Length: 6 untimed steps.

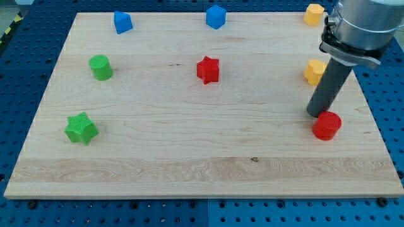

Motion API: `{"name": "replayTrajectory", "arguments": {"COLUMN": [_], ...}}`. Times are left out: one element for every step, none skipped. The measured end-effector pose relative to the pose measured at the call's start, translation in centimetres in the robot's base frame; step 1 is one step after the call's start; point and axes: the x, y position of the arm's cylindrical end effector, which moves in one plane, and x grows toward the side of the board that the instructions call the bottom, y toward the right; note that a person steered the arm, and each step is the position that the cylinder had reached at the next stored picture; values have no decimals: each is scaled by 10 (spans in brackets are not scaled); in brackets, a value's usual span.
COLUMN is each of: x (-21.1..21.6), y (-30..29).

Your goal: Move your arm towards center

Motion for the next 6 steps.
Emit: {"name": "replayTrajectory", "arguments": {"x": [16, 26, 22, 12, -14, -38], "y": [5, 5, -17, -50, -84, -117]}}
